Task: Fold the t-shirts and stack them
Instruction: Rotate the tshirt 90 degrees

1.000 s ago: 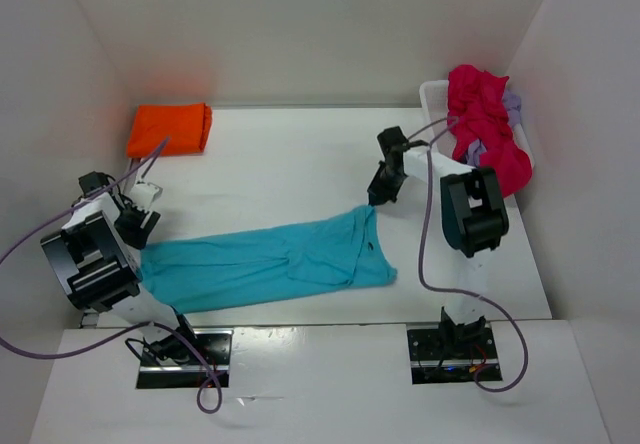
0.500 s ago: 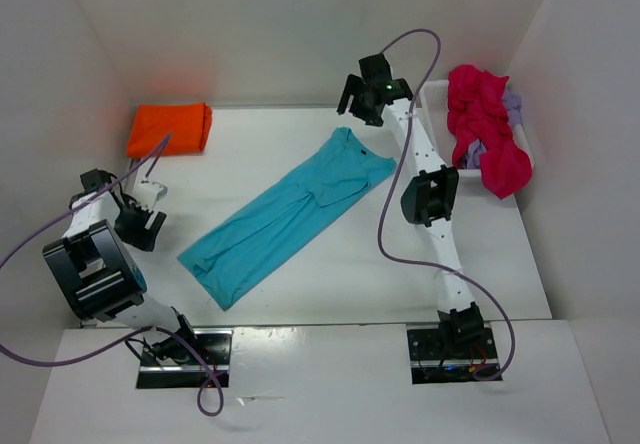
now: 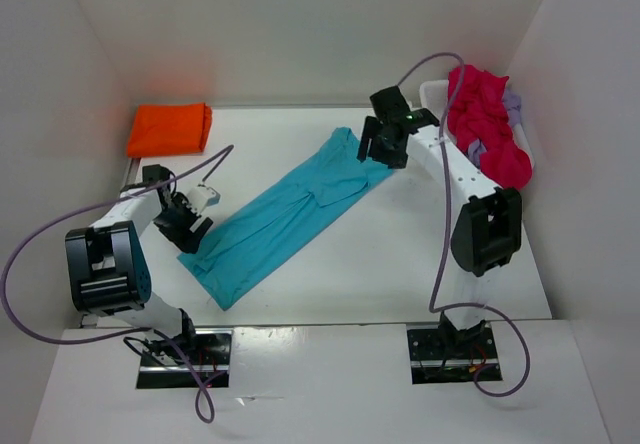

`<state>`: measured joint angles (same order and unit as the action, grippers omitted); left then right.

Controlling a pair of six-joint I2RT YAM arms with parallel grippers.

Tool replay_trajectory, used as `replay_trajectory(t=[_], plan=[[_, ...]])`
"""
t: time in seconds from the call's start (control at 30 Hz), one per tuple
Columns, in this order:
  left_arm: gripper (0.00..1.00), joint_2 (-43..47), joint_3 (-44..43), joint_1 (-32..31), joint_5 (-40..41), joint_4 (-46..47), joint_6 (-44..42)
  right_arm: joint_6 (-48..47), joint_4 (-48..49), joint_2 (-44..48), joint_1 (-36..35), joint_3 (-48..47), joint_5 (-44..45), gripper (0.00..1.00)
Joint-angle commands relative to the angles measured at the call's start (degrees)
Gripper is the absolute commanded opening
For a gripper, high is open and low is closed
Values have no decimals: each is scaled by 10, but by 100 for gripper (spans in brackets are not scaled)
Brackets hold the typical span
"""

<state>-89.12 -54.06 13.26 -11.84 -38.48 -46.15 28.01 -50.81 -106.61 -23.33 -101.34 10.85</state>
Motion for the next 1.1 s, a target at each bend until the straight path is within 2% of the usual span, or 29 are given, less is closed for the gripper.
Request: replay_trajectory(t=[0.0,0.07,0.33,0.53,0.67,0.7,0.73,0.77,0.8,0.87,0.9,0.93,0.97,1.0,1.07], plan=[[87,4,19,-4,22,25,9,53,104,8,71,84,-49,74],[87,4,25,-10,30,31,14,58,117,-26,86,90,-60,65],[87,34,30,-15,46,15,25,40,141,-161,97,0,-79,64],[88,40,18,-15,57,-3,44,29,87,-274,97,-104,-72,61],[90,33,5,-10,50,-14,69,1,63,-329,97,-148,-67,22],[90,33,-1,-10,44,-14,75,-9,55,-348,97,-202,-67,8],[90,26,-1,-10,38,-24,83,-29,44,-368,97,-243,-72,2],[90,21,-15,-10,38,-35,83,-35,9,-423,97,-292,-60,0],[91,21,-15,-10,38,-35,88,-40,-15,-457,90,-433,-46,0],[94,21,-21,-10,33,-49,88,-58,-41,-549,80,-616,-8,0],[94,21,-21,-10,41,-49,93,-63,-6,-549,73,-633,-21,4],[94,21,-21,-15,52,-49,99,-73,10,-544,64,-648,-38,18],[94,21,-21,-15,52,-49,99,-98,16,-535,57,-662,-24,41],[94,21,-21,-21,52,-49,105,-108,16,-523,51,-662,-6,79],[95,21,-21,-21,46,-49,110,-121,-8,-492,45,-650,66,99]])
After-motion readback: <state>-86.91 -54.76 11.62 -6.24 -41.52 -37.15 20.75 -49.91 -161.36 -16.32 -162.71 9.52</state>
